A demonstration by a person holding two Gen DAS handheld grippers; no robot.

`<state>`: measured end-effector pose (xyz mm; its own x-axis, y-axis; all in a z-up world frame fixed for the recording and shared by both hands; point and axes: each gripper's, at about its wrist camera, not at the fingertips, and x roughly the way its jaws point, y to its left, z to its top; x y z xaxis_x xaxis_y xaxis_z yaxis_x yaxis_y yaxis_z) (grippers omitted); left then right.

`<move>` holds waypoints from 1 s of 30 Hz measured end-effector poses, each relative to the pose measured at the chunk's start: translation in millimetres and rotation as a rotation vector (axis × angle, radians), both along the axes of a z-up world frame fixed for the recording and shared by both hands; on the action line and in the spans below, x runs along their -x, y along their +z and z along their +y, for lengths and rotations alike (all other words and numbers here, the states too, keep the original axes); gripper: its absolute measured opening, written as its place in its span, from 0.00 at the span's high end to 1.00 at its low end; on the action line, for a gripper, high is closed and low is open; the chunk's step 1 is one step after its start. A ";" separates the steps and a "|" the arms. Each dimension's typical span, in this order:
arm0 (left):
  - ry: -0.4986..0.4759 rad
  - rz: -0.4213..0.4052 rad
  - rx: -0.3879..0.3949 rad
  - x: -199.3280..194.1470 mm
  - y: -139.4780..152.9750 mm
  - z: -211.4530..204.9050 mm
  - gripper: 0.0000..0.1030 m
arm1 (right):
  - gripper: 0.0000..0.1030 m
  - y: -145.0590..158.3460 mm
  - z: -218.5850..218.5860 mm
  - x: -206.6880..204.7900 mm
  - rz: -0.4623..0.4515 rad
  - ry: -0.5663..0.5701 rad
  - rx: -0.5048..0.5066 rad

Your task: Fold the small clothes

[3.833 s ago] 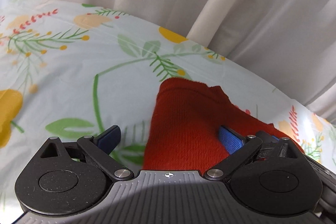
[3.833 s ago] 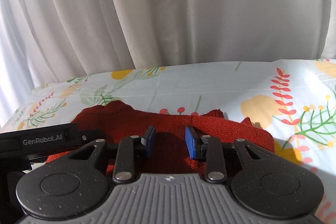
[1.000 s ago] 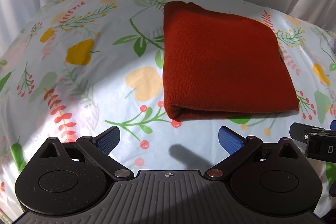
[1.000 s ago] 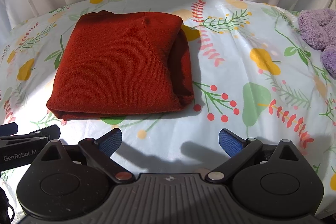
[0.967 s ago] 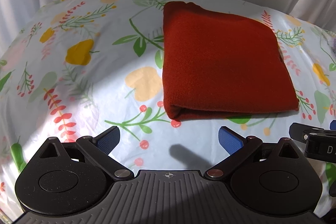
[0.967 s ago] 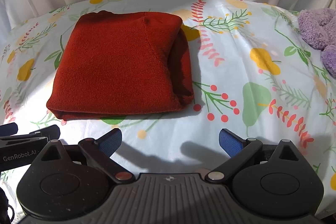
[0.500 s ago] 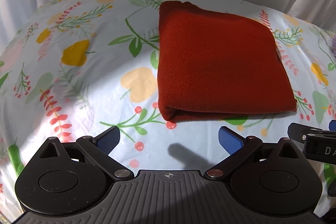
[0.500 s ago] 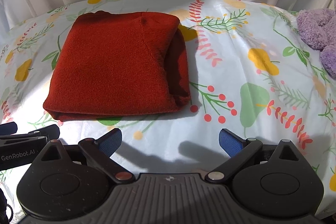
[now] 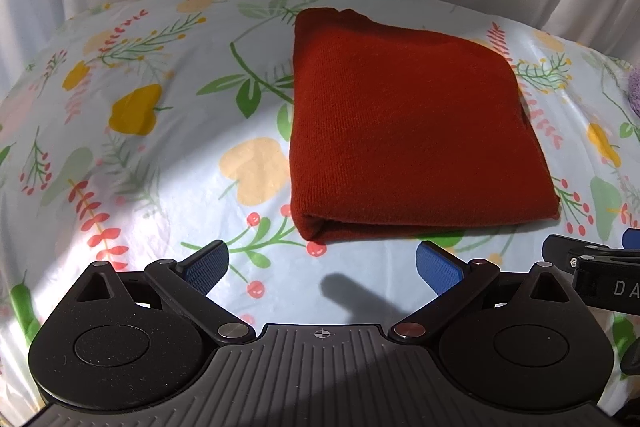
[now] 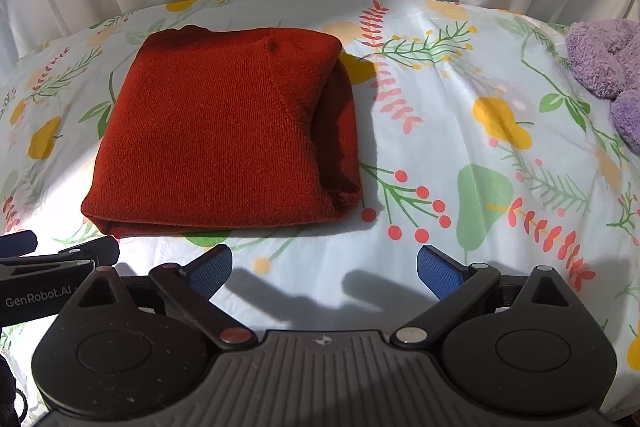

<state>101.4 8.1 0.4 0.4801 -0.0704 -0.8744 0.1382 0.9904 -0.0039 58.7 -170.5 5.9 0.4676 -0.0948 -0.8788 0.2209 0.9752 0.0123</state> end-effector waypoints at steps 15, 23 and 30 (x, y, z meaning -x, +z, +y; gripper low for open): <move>-0.018 0.008 -0.026 -2.5 -2.6 -3.0 0.01 | 0.04 -0.7 -0.4 -1.9 -0.006 0.002 -0.001; -0.033 0.017 -0.013 -1.9 -3.7 -4.7 0.01 | 0.04 -0.2 -0.1 -1.3 -0.010 0.003 0.002; -0.034 0.022 0.000 -1.1 -3.6 -5.3 0.01 | 0.04 0.5 -0.1 -0.1 -0.014 0.009 -0.004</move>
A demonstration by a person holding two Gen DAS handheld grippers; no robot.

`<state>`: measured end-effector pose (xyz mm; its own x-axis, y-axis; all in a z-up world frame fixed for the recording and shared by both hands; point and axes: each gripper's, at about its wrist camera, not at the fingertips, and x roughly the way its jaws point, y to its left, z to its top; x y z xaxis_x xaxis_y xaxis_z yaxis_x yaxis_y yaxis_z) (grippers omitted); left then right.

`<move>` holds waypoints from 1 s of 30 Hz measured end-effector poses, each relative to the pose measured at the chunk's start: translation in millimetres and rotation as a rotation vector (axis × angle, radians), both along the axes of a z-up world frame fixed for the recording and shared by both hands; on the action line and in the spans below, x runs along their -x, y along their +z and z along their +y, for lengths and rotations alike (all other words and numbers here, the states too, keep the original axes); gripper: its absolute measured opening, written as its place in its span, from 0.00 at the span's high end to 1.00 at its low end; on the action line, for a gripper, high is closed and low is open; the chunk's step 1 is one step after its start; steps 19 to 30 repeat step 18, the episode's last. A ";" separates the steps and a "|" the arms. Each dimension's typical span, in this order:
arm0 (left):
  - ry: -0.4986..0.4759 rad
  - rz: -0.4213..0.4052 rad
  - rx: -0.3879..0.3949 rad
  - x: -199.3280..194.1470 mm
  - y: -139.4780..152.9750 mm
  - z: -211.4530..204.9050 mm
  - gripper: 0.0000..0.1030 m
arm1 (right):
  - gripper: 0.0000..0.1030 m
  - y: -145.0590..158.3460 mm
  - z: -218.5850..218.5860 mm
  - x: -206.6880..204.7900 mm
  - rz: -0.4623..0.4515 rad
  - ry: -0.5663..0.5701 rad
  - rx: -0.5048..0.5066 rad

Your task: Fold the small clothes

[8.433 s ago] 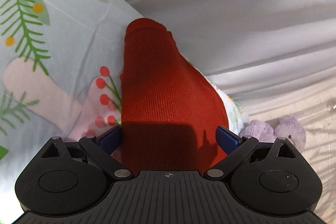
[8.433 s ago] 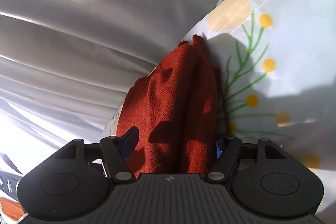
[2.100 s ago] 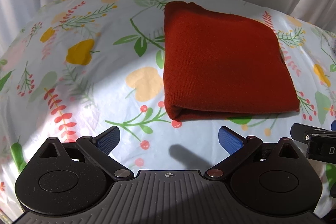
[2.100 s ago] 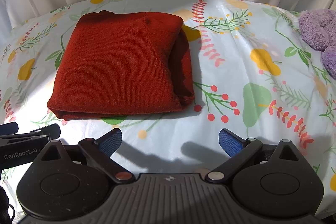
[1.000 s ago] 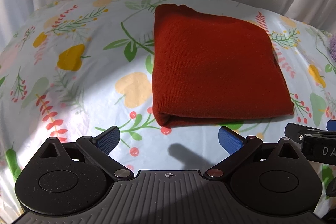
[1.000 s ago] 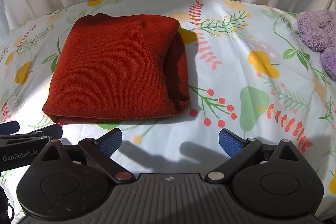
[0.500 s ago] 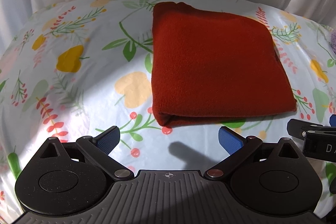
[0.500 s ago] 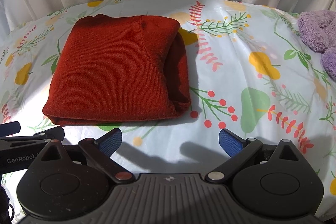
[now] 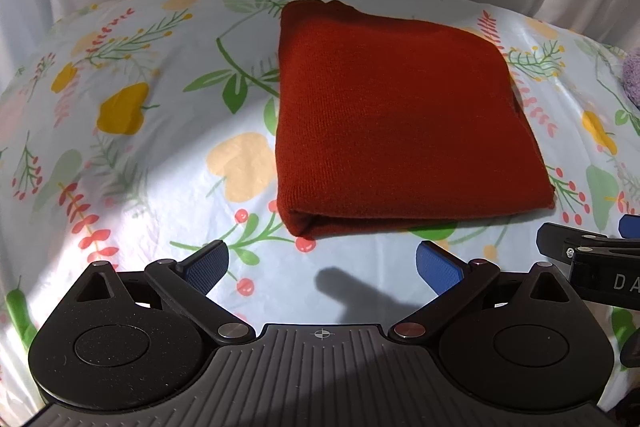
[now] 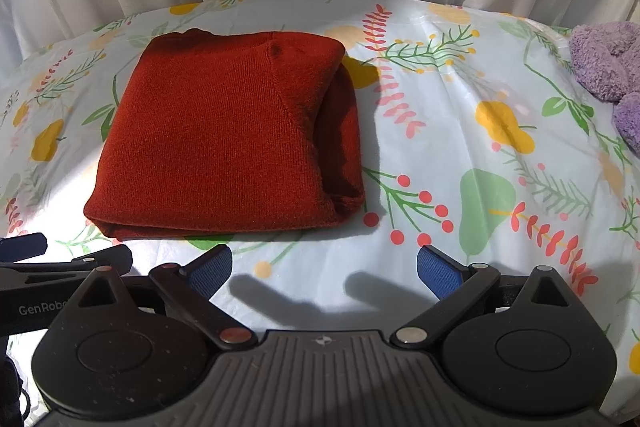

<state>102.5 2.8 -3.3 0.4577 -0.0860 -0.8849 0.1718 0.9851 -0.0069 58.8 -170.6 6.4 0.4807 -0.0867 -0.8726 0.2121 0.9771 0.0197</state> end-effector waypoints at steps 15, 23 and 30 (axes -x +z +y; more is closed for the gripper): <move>-0.045 -0.025 -0.027 6.5 -1.1 -8.0 0.00 | 0.04 -1.8 -1.5 0.8 0.008 -0.021 0.002; -0.055 -0.028 -0.035 7.7 -0.5 -9.9 0.01 | 0.04 -1.8 -1.2 0.7 0.009 -0.022 0.002; -0.055 -0.028 -0.035 7.7 -0.5 -9.9 0.01 | 0.04 -1.8 -1.2 0.7 0.009 -0.022 0.002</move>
